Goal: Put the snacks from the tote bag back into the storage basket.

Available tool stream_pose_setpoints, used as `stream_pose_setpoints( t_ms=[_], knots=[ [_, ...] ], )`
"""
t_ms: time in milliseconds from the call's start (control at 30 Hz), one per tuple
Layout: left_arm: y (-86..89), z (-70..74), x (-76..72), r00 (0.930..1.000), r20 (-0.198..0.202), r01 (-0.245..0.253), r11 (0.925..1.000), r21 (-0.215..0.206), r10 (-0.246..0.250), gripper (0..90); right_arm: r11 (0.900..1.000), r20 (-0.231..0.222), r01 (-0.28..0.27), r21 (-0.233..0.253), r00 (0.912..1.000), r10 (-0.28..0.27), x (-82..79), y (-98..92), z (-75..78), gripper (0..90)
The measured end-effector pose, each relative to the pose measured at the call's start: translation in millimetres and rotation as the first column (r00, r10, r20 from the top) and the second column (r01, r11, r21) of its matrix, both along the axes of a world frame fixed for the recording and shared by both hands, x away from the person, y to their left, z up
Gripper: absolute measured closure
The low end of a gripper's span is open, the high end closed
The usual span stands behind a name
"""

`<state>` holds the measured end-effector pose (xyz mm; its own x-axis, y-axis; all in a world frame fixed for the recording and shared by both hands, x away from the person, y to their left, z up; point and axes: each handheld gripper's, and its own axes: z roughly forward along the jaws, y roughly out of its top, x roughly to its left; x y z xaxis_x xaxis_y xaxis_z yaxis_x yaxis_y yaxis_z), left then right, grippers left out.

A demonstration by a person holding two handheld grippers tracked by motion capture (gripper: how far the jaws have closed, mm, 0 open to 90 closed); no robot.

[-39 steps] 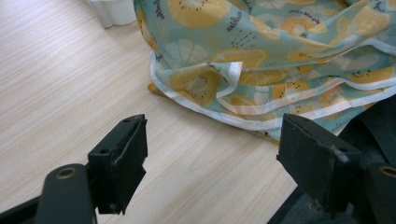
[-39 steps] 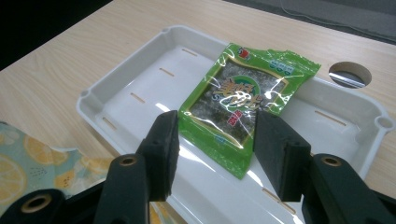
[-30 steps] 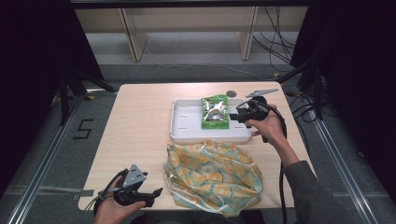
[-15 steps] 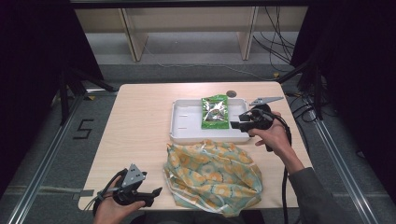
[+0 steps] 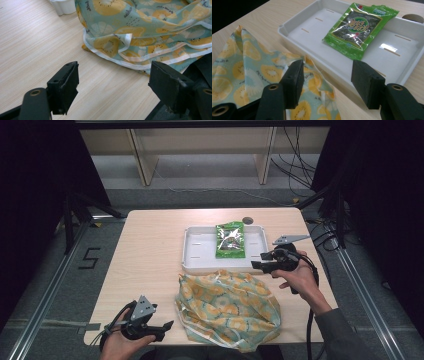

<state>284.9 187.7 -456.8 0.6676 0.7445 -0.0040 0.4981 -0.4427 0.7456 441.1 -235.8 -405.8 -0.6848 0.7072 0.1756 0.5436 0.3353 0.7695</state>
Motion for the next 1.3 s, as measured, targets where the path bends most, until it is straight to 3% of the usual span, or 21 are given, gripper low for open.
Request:
stream_pose_setpoints(
  t_ms=[100, 133, 267, 300, 333, 367, 600, 667, 733, 767, 867, 933, 967, 1033, 1067, 1100, 1133, 1200, 1233, 1267, 1300],
  knots=[
    [0.3, -0.4, 0.2, 1.0, -0.003, -0.008, 1.0, 0.004, 0.008, 23.6, 1.0, -0.018, -0.001, -0.001, 0.9998, 0.001, -3.9, -0.9, -0.8, 44.6],
    [0.3, -0.3, 0.2, 1.0, -0.002, -0.007, 1.0, 0.004, 0.007, 23.5, 1.0, 0.013, 0.006, 0.004, 0.9999, -0.006, -4.3, -1.0, -1.6, 44.6],
    [1.0, 0.7, 0.4, 1.0, 0.004, -0.006, 0.9999, 0.013, 0.005, 23.5, 1.0, -0.016, 0.006, 0.002, 0.9999, -0.006, -11.2, -2.0, 0.9, 44.4],
    [0.9, 0.9, 0.2, 1.0, 0.001, 0.0, 0.9999, 0.01, 0.0, 23.5, 1.0, 0.012, 0.003, 0.009, 0.9999, -0.003, -11.3, -2.2, -0.4, 44.4],
    [1.1, 0.5, 0.5, 1.0, 0.004, 0.005, 0.9999, 0.009, -0.005, 23.5, 1.0, -0.019, 0.008, 0.021, 0.9998, -0.007, -14.3, -2.2, 0.3, 44.4],
    [0.7, -0.1, -0.1, 1.0, -0.001, -0.004, 1.0, 0.002, 0.004, 23.5, 1.0, 0.009, -0.005, 0.0, 0.9999, 0.005, -14.0, -4.7, 0.5, 44.3],
    [0.8, -0.4, 0.7, 1.0, 0.008, -0.001, 1.0, 0.001, 0.001, 23.5, 1.0, -0.012, 0.016, 0.014, 0.9998, -0.015, -26.8, -11.0, -2.3, 43.5],
    [1.4, 0.4, 1.1, 1.0, 0.003, 0.005, 0.9999, 0.015, -0.005, 23.5, 1.0, 0.018, 0.011, 0.009, 0.9998, -0.011, -28.5, -15.9, -4.6, 43.3],
    [0.3, -0.7, 0.7, 1.0, -0.001, -0.001, 1.0, 0.002, 0.001, 23.5, 0.999, 0.0, 0.029, 0.022, 0.9996, -0.029, -32.5, -17.6, -5.8, 43.2],
    [-0.5, -0.8, 0.2, 1.0, -0.004, -0.009, 1.0, -0.001, 0.009, 23.5, 0.999, 0.016, 0.037, 0.021, 0.9992, -0.038, -33.0, -18.8, -7.0, 43.1],
    [0.5, -0.6, 0.6, 0.9999, -0.001, -0.01, 0.9999, 0.008, 0.01, 23.5, 0.999, -0.013, 0.035, 0.035, 0.9993, -0.035, -36.5, -21.5, -8.0, 42.9],
    [1.1, -0.2, 0.6, 1.0, 0.0, -0.003, 1.0, 0.007, 0.003, 23.5, 0.999, 0.005, 0.022, 0.029, 0.9997, -0.023, -37.2, -24.4, -9.4, 42.8],
    [1.4, -0.1, 0.8, 1.0, 0.002, 0.001, 1.0, 0.01, -0.001, 23.5, 0.999, -0.022, 0.041, 0.035, 0.9989, -0.04, -40.8, -23.5, -8.9, 42.6],
    [0.9, -0.5, 0.7, 1.0, 0.008, 0.002, 1.0, 0.004, -0.002, 23.5, 0.998, -0.01, 0.042, 0.036, 0.9991, -0.042, -43.0, -24.7, -10.2, 42.4],
    [0.5, -0.5, 0.5, 1.0, 0.009, 0.001, 1.0, 0.001, -0.001, 23.5, 0.999, 0.025, 0.033, -0.002, 0.9992, -0.033, -42.2, -27.8, -9.9, 42.2],
    [1.7, 0.3, 1.1, 0.9999, 0.01, 0.008, 0.9997, 0.024, -0.008, 23.5, 0.999, 0.01, 0.043, 0.021, 0.999, -0.044, -44.1, -26.8, -11.8, 42.1],
    [0.6, -0.6, 0.6, 1.0, -0.001, -0.009, 0.9999, 0.011, 0.009, 23.5, 0.999, -0.009, 0.048, 0.02, 0.9988, -0.048, -45.8, -27.5, -11.6, 42.0],
    [0.4, -0.8, 0.1, 1.0, -0.001, -0.008, 1.0, 0.0, 0.008, 23.5, 0.999, -0.01, 0.05, 0.02, 0.9987, -0.05, -47.5, -29.5, -13.1, 42.0],
    [-0.1, -0.9, -0.1, 1.0, 0.0, -0.009, 0.9999, -0.008, 0.009, 23.5, 0.999, 0.018, 0.046, 0.001, 0.9988, -0.046, -47.0, -32.3, -13.9, 41.9],
    [1.1, -0.3, 0.6, 1.0, 0.002, -0.006, 0.9999, 0.016, 0.006, 23.5, 0.999, 0.013, 0.047, 0.006, 0.9988, -0.047, -47.6, -32.9, -14.7, 41.6],
    [0.7, -0.4, 0.6, 1.0, 0.001, -0.009, 0.9999, 0.012, 0.009, 23.5, 0.999, 0.02, 0.054, 0.005, 0.9983, -0.054, -48.8, -33.7, -14.7, 41.6]
  ],
)
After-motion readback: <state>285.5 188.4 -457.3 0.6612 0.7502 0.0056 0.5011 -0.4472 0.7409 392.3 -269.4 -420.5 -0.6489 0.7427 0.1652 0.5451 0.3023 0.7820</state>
